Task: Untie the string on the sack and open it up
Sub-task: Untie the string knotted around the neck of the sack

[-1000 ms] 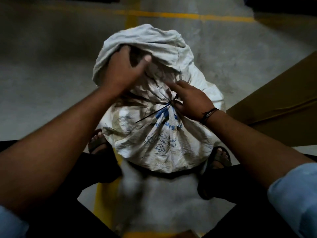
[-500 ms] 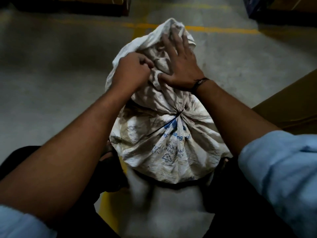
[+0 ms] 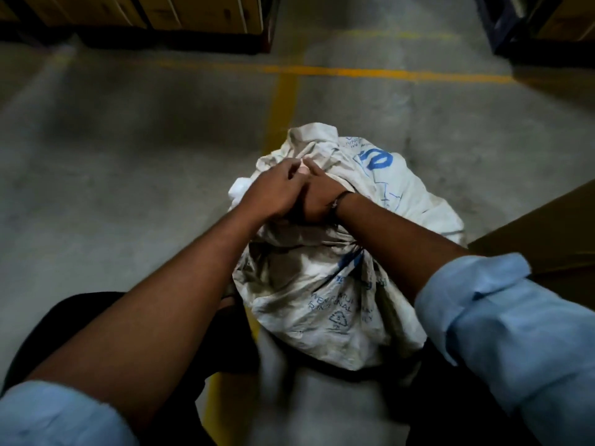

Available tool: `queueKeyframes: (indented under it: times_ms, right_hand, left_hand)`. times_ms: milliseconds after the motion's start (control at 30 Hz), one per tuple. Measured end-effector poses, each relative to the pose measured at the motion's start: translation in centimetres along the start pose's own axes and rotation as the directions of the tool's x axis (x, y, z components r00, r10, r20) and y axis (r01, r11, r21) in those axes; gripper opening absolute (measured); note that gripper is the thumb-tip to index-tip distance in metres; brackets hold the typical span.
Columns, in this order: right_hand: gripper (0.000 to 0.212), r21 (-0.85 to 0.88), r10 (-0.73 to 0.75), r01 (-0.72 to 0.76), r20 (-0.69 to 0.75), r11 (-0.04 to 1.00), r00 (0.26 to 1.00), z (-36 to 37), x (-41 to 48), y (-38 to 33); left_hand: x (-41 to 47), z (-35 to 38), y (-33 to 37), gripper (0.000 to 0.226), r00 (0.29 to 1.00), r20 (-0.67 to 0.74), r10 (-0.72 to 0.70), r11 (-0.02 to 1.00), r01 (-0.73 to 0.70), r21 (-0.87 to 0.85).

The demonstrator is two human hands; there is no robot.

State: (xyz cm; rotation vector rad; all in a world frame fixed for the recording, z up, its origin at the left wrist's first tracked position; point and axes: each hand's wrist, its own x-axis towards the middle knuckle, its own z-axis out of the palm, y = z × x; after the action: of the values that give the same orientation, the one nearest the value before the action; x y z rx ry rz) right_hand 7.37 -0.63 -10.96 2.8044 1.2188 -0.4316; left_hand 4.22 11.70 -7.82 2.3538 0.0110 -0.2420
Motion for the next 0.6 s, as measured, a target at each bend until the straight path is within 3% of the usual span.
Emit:
queueKeyframes:
  times_ms: [133, 200, 267, 367, 533, 600]
  right_hand:
    - [0.052, 0.047, -0.065, 0.07, -0.1, 0.996, 0.993, -0.7, -4.5, 0.2]
    - [0.058, 0.046, -0.08, 0.086, -0.122, 0.995, 0.989, 0.3, -7.0, 0.7]
    - [0.066, 0.016, -0.073, 0.075, -0.073, 0.997, 0.995, 1.5, -10.0, 0.9]
    - [0.069, 0.028, -0.047, 0.049, -0.047, 0.998, 0.998, 2.7, -14.6, 0.3]
    - [0.045, 0.287, 0.192, -0.179, -0.018, 0.941, 0.981, 0.8, -21.2, -1.7]
    - [0.041, 0.354, 0.303, -0.254, -0.091, 0.9, 0.949, -0.1, -23.3, -1.8]
  left_hand:
    - [-0.7, 0.8, -0.8, 0.062, 0.993, 0.096, 0.066, 0.996, -0.06, -0.06]
    - [-1.4, 1.9, -1.9, 0.087, 0.977, 0.201, 0.065, 0.992, -0.085, 0.091]
    - [-2.6, 3.4, -2.8, 0.096, 0.966, 0.256, 0.023, 0.952, -0.099, 0.289]
    - [-4.0, 4.3, -2.5, 0.106, 0.963, 0.268, -0.008, 0.899, -0.111, 0.425]
    - [-4.7, 3.1, 1.8, 0.113, 0.981, 0.146, -0.124, 0.793, 0.009, 0.609]
    - [-6.4, 2.7, 5.7, 0.101, 0.991, 0.122, -0.054, 0.753, -0.04, 0.657]
